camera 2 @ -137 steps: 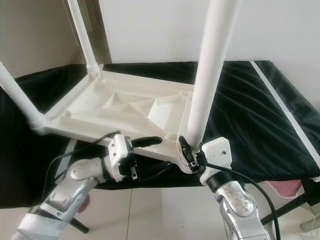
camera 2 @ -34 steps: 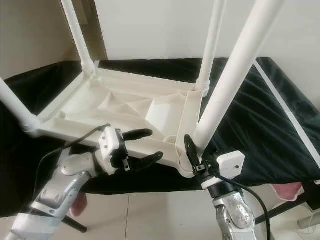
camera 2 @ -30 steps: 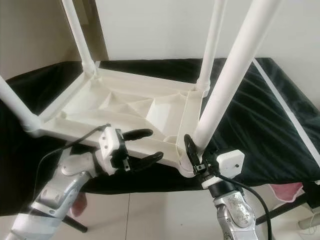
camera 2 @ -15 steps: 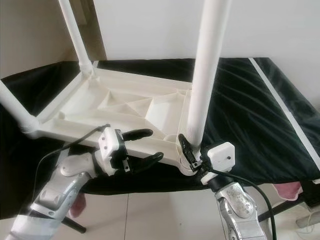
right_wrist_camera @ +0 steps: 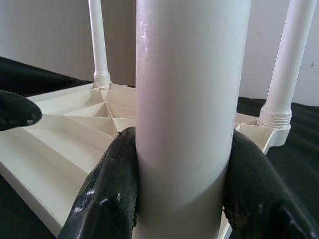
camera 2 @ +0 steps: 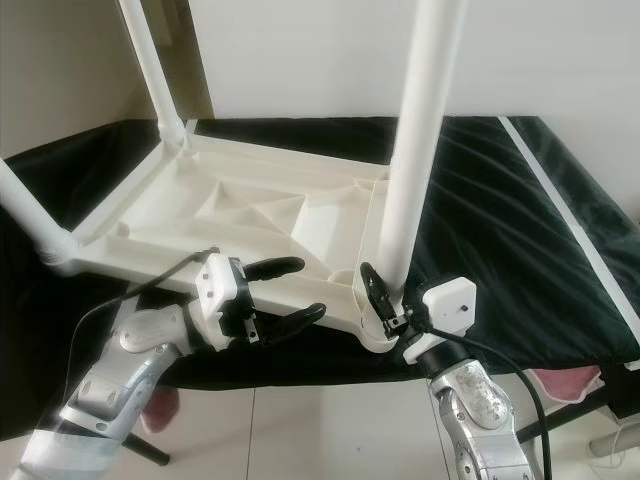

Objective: Building children table

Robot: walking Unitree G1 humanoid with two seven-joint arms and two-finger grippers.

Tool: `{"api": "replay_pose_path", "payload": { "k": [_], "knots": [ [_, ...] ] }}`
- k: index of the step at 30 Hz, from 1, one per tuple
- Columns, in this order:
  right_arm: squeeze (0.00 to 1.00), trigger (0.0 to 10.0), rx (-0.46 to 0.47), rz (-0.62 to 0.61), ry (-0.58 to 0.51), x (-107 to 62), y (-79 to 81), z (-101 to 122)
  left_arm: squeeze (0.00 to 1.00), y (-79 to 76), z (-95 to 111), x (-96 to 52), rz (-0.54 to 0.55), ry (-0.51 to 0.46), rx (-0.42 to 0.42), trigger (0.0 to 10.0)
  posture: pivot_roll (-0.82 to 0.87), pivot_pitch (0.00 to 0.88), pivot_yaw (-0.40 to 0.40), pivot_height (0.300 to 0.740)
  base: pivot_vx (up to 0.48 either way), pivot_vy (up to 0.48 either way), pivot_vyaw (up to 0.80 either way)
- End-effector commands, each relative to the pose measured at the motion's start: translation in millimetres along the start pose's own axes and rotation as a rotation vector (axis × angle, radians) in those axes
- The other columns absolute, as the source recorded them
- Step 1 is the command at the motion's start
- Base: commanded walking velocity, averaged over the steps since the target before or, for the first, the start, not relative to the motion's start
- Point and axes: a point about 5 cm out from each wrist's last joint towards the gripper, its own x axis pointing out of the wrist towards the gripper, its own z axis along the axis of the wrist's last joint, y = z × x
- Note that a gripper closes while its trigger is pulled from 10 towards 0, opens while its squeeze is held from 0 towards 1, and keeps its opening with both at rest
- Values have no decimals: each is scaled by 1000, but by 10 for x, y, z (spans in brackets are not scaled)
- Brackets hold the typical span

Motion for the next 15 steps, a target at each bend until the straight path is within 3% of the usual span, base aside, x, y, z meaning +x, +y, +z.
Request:
{"api": "replay_pose_path", "payload": {
  "k": [1,8,15],
  "knots": [
    [0,10000,48,-94,306,-205,-116,-490,0,-2,-1,-20,7,11,8,10000,-26,73,28,740,0,0,0],
    [0,10000,-10,-35,277,-226,-95,-484,0,23,8,-8,2,10,16,10000,-27,62,25,740,0,0,0],
    [0,10000,67,-53,227,-328,-100,-505,0,14,7,-16,3,12,22,10000,-25,51,22,740,0,0,0]
  ]
}}
